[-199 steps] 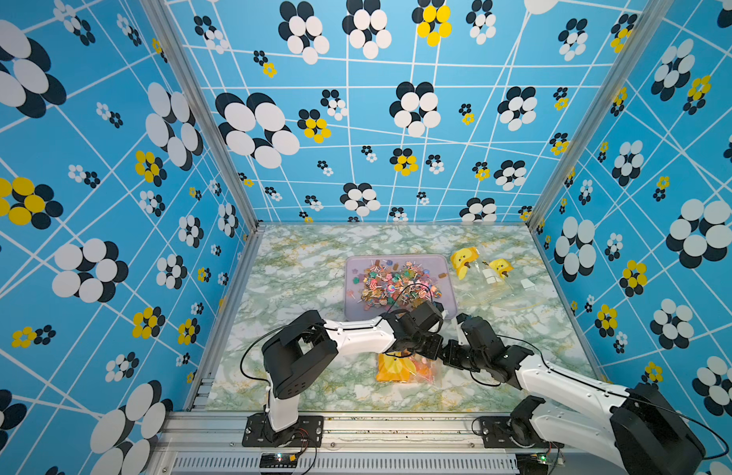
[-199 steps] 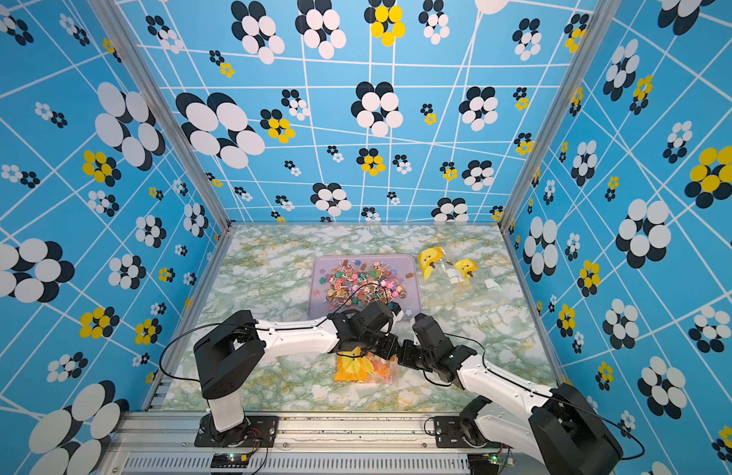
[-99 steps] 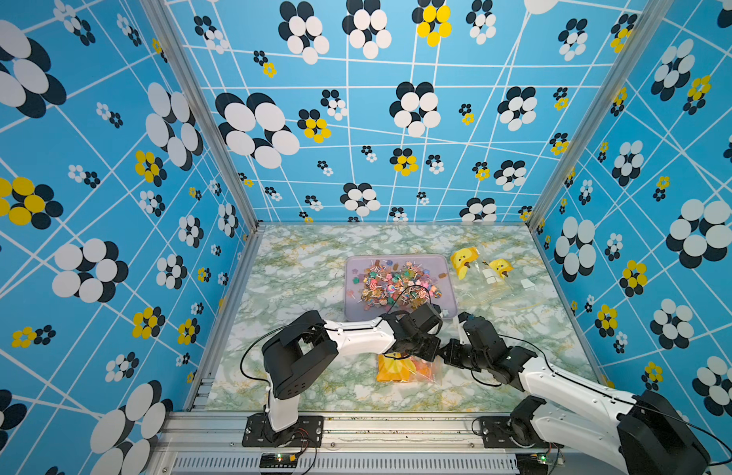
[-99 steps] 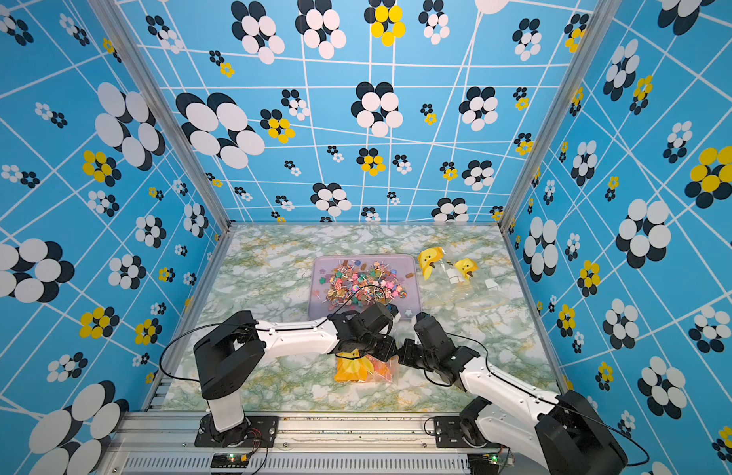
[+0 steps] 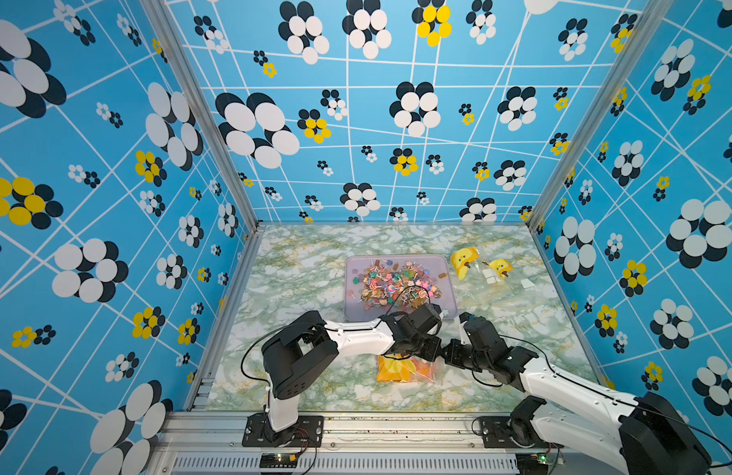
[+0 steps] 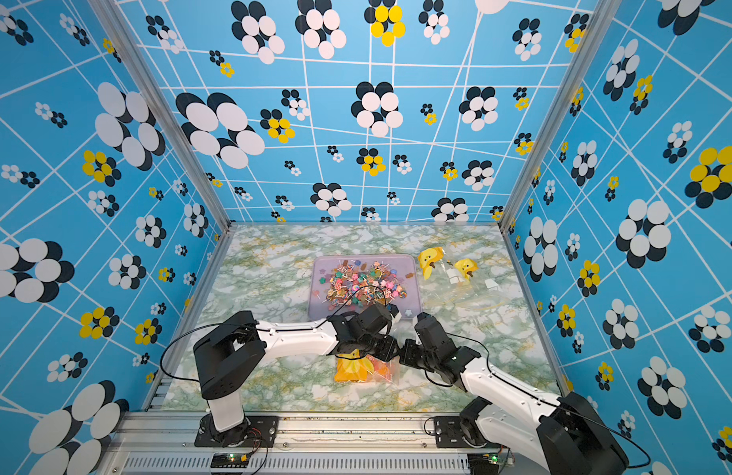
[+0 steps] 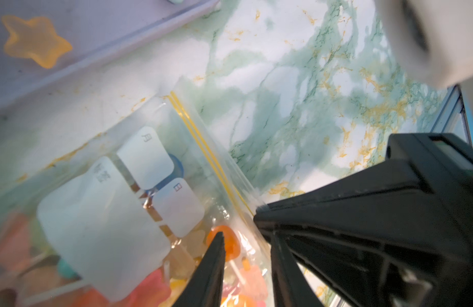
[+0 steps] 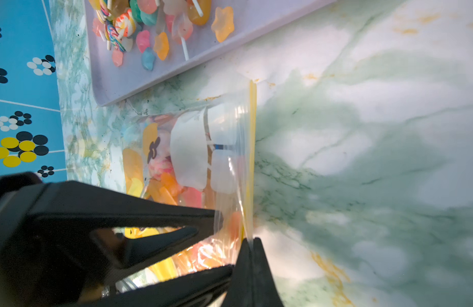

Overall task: Pour candies out of the ziploc bag
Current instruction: Open the ziploc bag at the center of the board.

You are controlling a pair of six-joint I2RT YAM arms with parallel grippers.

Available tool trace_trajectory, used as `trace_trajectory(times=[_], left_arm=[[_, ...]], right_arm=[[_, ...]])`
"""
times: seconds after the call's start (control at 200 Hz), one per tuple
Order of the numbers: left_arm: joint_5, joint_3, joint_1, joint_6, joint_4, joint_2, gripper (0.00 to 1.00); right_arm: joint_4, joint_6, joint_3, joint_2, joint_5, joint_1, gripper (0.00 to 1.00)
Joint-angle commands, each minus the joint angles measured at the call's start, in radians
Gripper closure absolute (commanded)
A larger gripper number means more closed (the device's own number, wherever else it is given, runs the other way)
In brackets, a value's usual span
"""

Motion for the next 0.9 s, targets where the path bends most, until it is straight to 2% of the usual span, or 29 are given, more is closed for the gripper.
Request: trace_trajectory(times=[0.0, 0.33, 0.48, 0.575, 0.894], left_arm=[[0.052, -0.012, -0.006, -0.020, 0.056, 0.012, 0.70], [0.051, -0.021, -0.006, -0.029, 0.049, 0.032, 0.86], [0.011, -0.016, 0.002, 0.003, -0.009, 0.010, 1.00], [-0.006, -0.026, 0.017, 0.020, -0.031, 0.001, 1.00], [-0.135, -0.105, 0.098, 0.059, -0.094, -0.223, 1.00]], right_arm=[[0.010, 0.014, 0.004, -0.020, -0.006, -0.001, 1.00], [-0.003, 0.021, 0.011, -0.061, 0.001, -0.002, 1.00], [-0.027, 0.017, 0.016, -0.078, 0.017, -0.003, 1.00], [-0.038, 0.016, 0.017, -0.086, 0.023, -0.003, 1.00], [-0.077, 0.003, 0.030, -0.101, 0.044, -0.003, 1.00]])
